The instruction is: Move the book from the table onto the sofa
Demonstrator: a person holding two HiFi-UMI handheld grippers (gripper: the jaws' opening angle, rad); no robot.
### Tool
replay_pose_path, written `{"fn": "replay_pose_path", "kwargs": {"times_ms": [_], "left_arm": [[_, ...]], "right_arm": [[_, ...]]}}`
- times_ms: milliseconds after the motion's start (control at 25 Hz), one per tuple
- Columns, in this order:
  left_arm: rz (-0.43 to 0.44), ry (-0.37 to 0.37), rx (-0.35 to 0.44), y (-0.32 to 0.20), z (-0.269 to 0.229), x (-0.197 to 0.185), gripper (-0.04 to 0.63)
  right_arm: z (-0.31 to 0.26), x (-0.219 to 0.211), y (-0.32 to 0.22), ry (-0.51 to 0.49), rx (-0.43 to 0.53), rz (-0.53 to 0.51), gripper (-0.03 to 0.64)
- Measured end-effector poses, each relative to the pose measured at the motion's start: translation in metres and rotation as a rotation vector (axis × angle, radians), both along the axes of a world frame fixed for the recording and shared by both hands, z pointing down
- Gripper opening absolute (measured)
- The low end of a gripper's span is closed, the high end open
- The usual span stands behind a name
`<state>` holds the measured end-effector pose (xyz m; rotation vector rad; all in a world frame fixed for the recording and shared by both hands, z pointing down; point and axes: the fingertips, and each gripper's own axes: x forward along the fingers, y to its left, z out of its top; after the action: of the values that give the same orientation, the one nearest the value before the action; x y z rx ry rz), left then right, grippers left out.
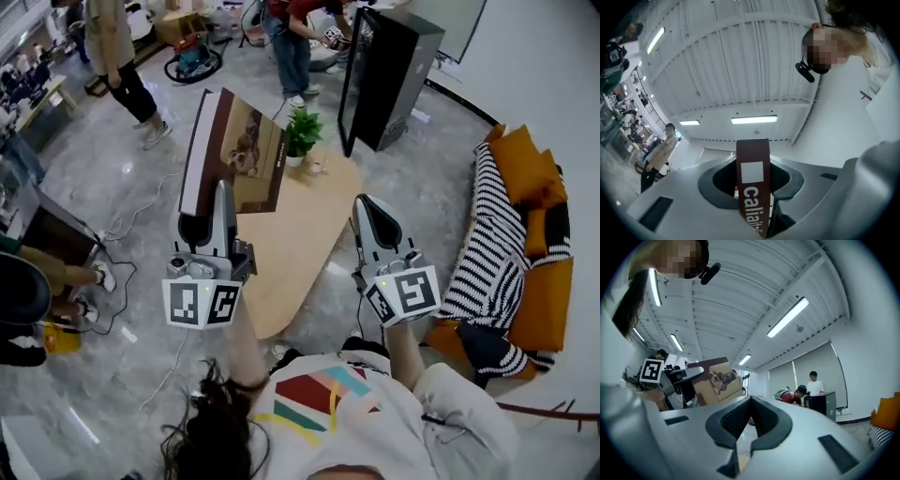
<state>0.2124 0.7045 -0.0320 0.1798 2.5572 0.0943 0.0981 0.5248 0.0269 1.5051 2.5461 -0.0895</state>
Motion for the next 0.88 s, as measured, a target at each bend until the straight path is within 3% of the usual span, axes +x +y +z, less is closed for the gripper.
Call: {"fn": "replay_pose_path", "kwargs": {"times_ms": [240,440,880], "left_arm": [[0.159,0.071,-0.120,-0.139,-0.009,-0.098,0.147],[0.296,0.093,-0.146,-0.241,-0.011,-0.167,0.147],[0.553,0.100,-0.195,-0.433,-0.002,-0.253,0.147]], "right_arm": [[-0.007,-0.064,-0.127,0.003,-0.033,0.194,0.012],[-0.008,-0.106,-0.226,0.010,-0.056,0.325,0.011],[0.007,-0.143,-0.412,0.030,-0.070,0.618,0.011]]}}
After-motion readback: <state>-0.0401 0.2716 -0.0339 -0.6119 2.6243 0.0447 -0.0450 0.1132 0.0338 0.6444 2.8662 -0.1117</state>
